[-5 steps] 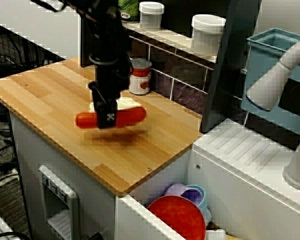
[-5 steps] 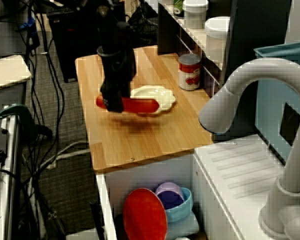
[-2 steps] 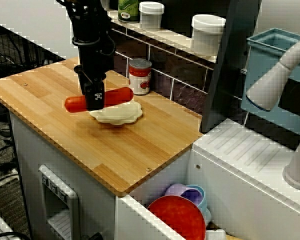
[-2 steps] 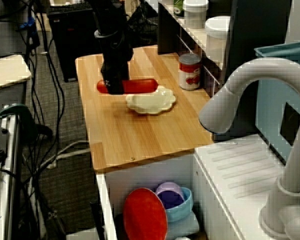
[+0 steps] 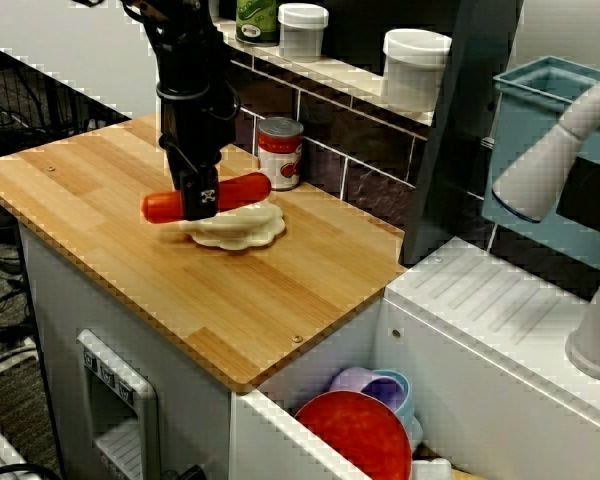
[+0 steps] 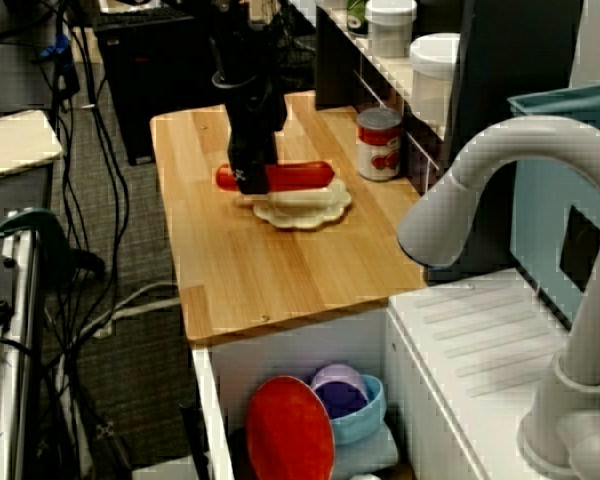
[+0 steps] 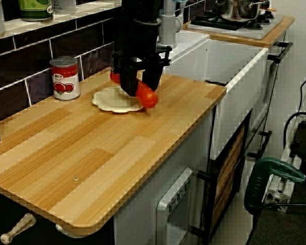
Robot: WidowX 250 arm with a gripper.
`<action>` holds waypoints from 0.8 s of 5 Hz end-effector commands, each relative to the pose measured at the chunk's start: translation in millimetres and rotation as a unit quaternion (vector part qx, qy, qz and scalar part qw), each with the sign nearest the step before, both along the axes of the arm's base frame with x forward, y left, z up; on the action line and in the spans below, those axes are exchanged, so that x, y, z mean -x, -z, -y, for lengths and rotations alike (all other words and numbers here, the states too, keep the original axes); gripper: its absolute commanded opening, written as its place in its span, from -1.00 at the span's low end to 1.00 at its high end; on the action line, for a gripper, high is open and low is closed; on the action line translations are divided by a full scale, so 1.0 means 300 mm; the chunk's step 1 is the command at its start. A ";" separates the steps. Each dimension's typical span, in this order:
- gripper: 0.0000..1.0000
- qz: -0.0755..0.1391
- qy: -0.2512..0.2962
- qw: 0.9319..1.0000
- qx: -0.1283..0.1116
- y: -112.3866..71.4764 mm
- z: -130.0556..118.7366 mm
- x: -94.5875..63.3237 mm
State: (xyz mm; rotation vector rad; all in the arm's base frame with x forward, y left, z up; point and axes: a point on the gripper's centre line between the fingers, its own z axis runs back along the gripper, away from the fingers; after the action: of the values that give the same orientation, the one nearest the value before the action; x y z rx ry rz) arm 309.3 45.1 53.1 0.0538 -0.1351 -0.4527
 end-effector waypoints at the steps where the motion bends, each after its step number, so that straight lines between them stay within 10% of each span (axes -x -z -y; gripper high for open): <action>1: -1.00 0.016 -0.011 1.000 -0.011 0.004 -0.015 -0.038; 2: 1.00 0.011 -0.011 1.000 -0.013 0.009 -0.018 -0.046; 4: 1.00 0.012 -0.006 1.000 -0.007 -0.010 -0.033 -0.027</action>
State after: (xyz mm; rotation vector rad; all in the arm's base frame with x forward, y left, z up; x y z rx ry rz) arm 318.6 54.0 40.0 0.0500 -0.1033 -0.4328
